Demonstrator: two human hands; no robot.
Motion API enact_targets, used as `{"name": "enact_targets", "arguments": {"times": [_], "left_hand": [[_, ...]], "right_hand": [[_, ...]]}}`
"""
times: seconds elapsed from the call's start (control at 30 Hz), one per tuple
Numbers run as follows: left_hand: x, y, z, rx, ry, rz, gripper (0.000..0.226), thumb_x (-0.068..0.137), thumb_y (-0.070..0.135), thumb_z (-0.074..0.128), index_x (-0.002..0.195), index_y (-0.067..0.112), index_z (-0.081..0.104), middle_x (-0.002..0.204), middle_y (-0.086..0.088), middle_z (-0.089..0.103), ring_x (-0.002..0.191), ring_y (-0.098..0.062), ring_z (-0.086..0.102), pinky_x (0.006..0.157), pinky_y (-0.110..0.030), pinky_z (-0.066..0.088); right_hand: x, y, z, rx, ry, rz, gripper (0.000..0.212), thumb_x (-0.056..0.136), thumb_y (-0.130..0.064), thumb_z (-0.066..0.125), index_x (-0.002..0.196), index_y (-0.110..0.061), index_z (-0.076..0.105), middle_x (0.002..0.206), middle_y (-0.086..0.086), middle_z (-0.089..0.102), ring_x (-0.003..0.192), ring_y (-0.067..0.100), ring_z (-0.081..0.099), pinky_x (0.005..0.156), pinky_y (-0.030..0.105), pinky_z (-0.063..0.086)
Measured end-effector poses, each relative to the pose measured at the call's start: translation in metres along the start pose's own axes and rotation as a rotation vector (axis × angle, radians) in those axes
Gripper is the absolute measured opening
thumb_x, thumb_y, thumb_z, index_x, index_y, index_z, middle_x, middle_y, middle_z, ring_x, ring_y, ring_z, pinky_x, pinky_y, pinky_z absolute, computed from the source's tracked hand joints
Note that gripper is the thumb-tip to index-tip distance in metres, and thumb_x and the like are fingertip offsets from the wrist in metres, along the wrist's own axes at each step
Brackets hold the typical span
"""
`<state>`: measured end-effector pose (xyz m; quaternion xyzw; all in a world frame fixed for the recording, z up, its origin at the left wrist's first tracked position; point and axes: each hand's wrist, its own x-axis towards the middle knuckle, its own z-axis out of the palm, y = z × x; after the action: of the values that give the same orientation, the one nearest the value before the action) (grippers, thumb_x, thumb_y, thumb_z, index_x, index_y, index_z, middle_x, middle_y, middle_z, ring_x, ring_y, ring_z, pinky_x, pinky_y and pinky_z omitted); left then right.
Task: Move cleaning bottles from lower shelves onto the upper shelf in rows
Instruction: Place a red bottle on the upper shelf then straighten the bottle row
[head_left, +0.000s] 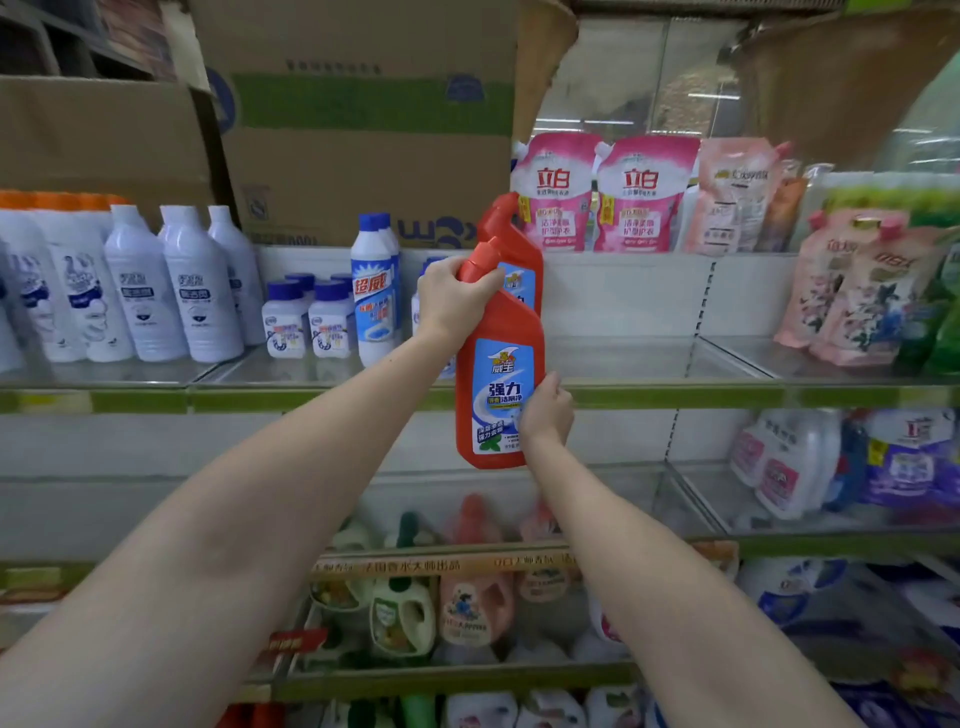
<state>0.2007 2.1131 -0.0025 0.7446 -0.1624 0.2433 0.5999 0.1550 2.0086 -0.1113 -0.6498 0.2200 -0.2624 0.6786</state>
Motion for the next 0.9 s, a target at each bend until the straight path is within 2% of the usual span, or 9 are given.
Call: {"name": "enact_targets", "arguments": {"times": [0.1, 0.17, 0.3, 0.43, 0.57, 0.63, 0.77, 0.9], "left_hand": [[0.016, 0.014, 0.01, -0.023, 0.001, 0.056, 0.038, 0.081, 0.039, 0.075, 0.077, 0.002, 0.066, 0.076, -0.015, 0.071, 0.072, -0.031, 0.072, 0.065, -0.05, 0.06], [0.029, 0.023, 0.017, -0.027, -0.001, 0.089, 0.038, 0.082, 0.038, 0.075, 0.077, 0.001, 0.066, 0.076, -0.014, 0.072, 0.071, -0.03, 0.072, 0.065, -0.049, 0.061], [0.06, 0.034, 0.03, -0.011, 0.019, 0.11, 0.043, 0.083, 0.038, 0.076, 0.078, -0.002, 0.064, 0.077, -0.015, 0.071, 0.072, -0.03, 0.072, 0.067, -0.048, 0.061], [0.083, 0.036, 0.044, 0.033, 0.039, 0.147, 0.038, 0.083, 0.041, 0.075, 0.067, 0.012, 0.057, 0.07, -0.008, 0.066, 0.066, -0.023, 0.069, 0.068, -0.046, 0.06], [0.098, 0.022, 0.055, 0.023, 0.029, 0.129, 0.048, 0.082, 0.046, 0.074, 0.078, -0.001, 0.062, 0.077, -0.014, 0.07, 0.073, -0.029, 0.071, 0.069, -0.049, 0.06], [0.103, 0.015, 0.062, 0.019, 0.024, 0.127, 0.045, 0.085, 0.043, 0.074, 0.081, -0.001, 0.064, 0.076, -0.01, 0.069, 0.07, -0.023, 0.071, 0.068, -0.043, 0.062], [0.114, 0.004, 0.074, 0.081, 0.033, 0.178, 0.036, 0.088, 0.037, 0.074, 0.068, 0.012, 0.056, 0.067, -0.002, 0.062, 0.06, -0.013, 0.061, 0.059, -0.028, 0.054], [0.124, -0.013, 0.08, 0.071, 0.029, 0.138, 0.031, 0.089, 0.04, 0.072, 0.077, 0.013, 0.062, 0.076, -0.005, 0.069, 0.07, -0.018, 0.069, 0.068, -0.036, 0.06]], "right_hand": [[0.021, -0.015, 0.004, 0.062, -0.009, -0.027, 0.045, 0.1, -0.028, 0.034, 0.058, -0.017, 0.045, 0.057, -0.001, 0.055, 0.057, 0.023, 0.052, 0.062, 0.037, 0.045], [0.037, -0.024, 0.007, 0.091, -0.009, -0.052, 0.046, 0.101, -0.027, 0.034, 0.057, -0.017, 0.044, 0.053, -0.003, 0.053, 0.055, 0.022, 0.052, 0.06, 0.035, 0.043], [0.069, -0.042, 0.013, 0.077, 0.002, -0.098, 0.048, 0.102, -0.029, 0.032, 0.058, -0.017, 0.046, 0.058, 0.0, 0.055, 0.057, 0.022, 0.054, 0.059, 0.032, 0.044], [0.096, -0.052, 0.019, 0.081, -0.022, -0.122, 0.049, 0.104, -0.032, 0.031, 0.061, -0.017, 0.048, 0.061, 0.0, 0.057, 0.056, 0.018, 0.055, 0.057, 0.029, 0.043], [0.117, -0.048, 0.025, 0.07, -0.046, -0.1, 0.047, 0.105, -0.03, 0.03, 0.064, -0.015, 0.048, 0.064, 0.002, 0.059, 0.061, 0.02, 0.057, 0.062, 0.031, 0.045], [0.124, -0.046, 0.027, 0.065, -0.041, -0.092, 0.046, 0.106, -0.026, 0.028, 0.066, -0.014, 0.046, 0.067, 0.002, 0.057, 0.062, 0.019, 0.055, 0.061, 0.03, 0.044], [0.136, -0.039, 0.036, 0.104, -0.042, -0.052, 0.044, 0.107, -0.027, 0.028, 0.07, -0.012, 0.049, 0.068, 0.004, 0.058, 0.06, 0.017, 0.054, 0.057, 0.029, 0.042], [0.148, -0.031, 0.043, 0.05, -0.069, -0.03, 0.046, 0.107, -0.032, 0.026, 0.084, -0.009, 0.058, 0.073, 0.004, 0.061, 0.067, 0.02, 0.058, 0.057, 0.031, 0.039]]}}
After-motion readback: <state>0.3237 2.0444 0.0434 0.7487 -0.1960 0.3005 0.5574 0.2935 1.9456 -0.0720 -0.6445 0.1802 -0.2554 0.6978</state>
